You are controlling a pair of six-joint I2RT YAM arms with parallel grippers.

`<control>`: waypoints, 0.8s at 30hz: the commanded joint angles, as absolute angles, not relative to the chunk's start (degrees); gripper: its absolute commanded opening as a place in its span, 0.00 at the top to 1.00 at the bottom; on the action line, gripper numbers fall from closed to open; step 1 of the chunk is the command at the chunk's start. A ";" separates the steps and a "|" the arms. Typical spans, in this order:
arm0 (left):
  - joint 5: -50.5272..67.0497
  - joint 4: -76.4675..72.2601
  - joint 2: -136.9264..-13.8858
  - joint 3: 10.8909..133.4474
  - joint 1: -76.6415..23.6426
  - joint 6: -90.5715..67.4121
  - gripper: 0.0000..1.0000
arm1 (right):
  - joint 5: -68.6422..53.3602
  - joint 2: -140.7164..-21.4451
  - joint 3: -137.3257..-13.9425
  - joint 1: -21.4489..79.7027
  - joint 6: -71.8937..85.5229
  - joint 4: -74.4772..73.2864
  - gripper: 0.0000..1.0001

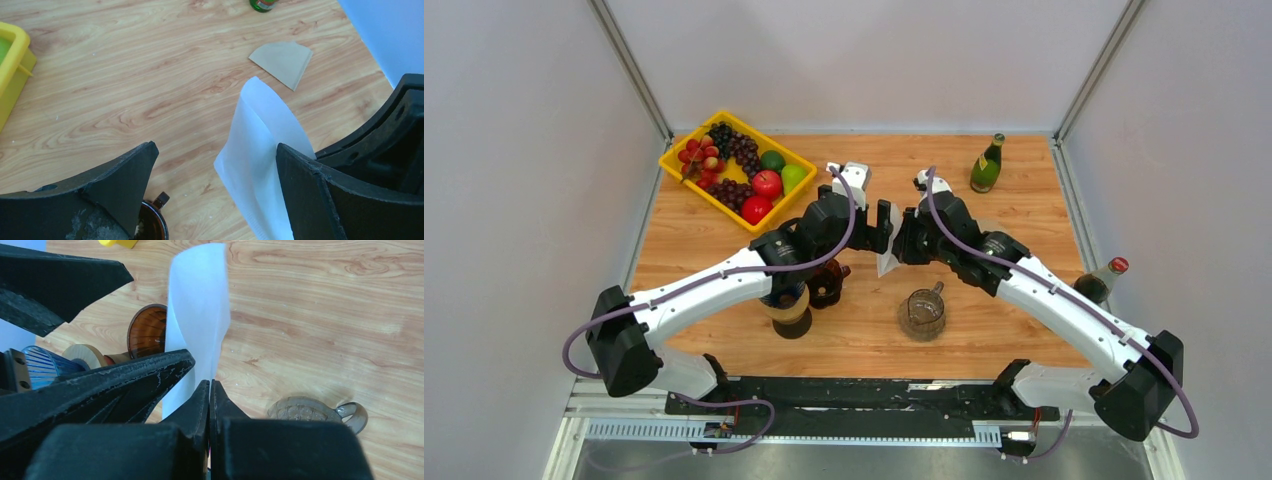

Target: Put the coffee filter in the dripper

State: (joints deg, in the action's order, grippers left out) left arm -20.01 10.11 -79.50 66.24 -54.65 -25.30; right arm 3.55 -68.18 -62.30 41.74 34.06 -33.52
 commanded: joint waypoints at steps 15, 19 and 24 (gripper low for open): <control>-19.43 14.98 -79.90 70.36 -54.85 -25.24 0.01 | 13.50 -65.20 -63.57 43.22 29.22 -29.39 1.00; -20.20 17.54 -80.30 71.50 -54.85 -25.98 0.04 | 13.70 -64.43 -63.22 43.24 28.13 -28.70 1.00; -20.90 19.65 -80.33 73.44 -54.84 -28.12 0.03 | 15.11 -63.33 -61.22 44.03 25.39 -27.79 1.00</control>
State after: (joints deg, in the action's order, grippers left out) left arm -20.08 17.65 -80.55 70.13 -54.65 -25.89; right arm 12.64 -65.65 -62.17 43.09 28.69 -31.51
